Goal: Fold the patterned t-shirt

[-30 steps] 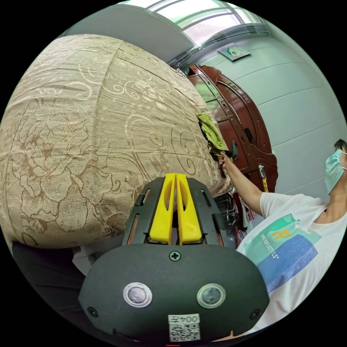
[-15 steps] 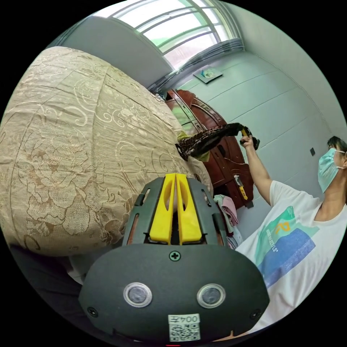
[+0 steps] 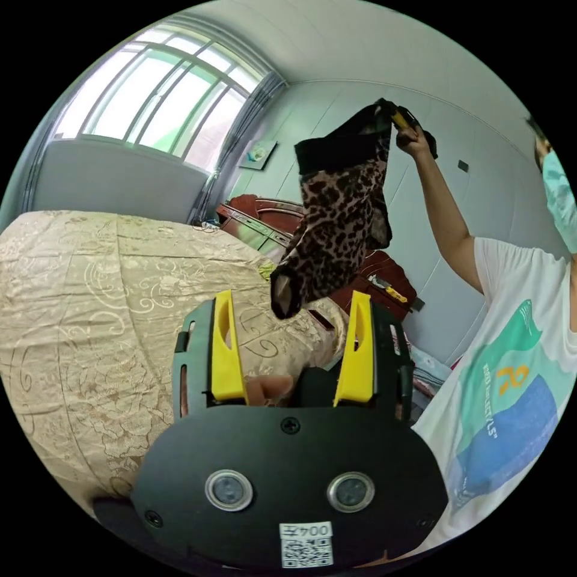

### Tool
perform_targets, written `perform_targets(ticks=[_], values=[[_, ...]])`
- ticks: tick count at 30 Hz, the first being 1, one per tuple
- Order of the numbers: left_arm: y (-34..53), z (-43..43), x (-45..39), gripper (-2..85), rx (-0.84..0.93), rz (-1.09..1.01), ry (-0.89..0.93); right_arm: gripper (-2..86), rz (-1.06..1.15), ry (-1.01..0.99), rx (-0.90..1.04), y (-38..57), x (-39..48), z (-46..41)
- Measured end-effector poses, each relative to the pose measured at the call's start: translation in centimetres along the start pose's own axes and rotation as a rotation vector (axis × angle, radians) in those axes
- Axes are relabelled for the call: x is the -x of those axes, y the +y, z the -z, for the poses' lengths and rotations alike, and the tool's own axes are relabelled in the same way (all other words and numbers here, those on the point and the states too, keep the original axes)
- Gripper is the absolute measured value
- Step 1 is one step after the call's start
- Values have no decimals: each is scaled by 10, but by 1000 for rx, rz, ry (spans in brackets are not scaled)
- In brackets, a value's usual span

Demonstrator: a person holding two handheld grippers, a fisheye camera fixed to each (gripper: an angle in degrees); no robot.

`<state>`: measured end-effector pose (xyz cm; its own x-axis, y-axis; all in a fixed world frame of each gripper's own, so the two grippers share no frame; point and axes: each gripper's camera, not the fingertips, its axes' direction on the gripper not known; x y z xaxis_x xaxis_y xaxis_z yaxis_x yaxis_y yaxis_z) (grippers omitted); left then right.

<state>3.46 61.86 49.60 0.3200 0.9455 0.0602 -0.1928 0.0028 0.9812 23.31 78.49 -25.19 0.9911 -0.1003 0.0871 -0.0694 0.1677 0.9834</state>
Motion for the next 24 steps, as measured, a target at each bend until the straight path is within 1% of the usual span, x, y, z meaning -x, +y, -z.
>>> perform_targets(ticks=[1, 4, 6, 8, 11, 13, 14, 16, 17, 18, 19, 20, 21, 22, 24], values=[[-7, 12, -2, 311, -24, 11, -11, 25, -4, -17, 17, 8, 4, -5], [-9, 50, 12, 334, -102, 78, 24, 29, 7, -66, 107, 50, 21, -34], [-2, 68, 35, 337, -121, 159, 61, 32, -21, -107, 164, 78, 20, -64], [5, 83, 60, 336, -135, 232, 62, 33, -60, -144, 180, 96, 14, -86], [10, 103, 95, 326, -194, 309, 27, 33, -57, -180, 144, 122, 10, -105], [16, 110, 122, 311, -233, 378, 49, 34, -29, -160, 134, 145, 9, -110], [18, 110, 129, 307, -235, 395, 55, 35, -45, -113, 169, 165, 1, -114], [26, 104, 150, 269, -231, 439, 54, 35, -131, -43, 254, 205, -23, -122], [28, 101, 155, 253, -223, 443, 59, 36, -213, 13, 318, 238, -48, -124], [33, 93, 164, 210, -205, 449, 81, 36, -303, 96, 367, 275, -77, -122], [38, 84, 173, 156, -186, 448, 109, 37, -348, 141, 384, 295, -92, -120], [40, 79, 176, 127, -178, 444, 122, 39, -430, 226, 412, 333, -122, -112], [44, 69, 183, 69, -162, 437, 152, 43, -503, 291, 459, 369, -150, -104], [47, 56, 189, 45, -145, 436, 184, 46, -532, 322, 488, 386, -162, -100], [48, 36, 199, 26, -108, 456, 177, 52, -579, 412, 553, 442, -184, -78]])
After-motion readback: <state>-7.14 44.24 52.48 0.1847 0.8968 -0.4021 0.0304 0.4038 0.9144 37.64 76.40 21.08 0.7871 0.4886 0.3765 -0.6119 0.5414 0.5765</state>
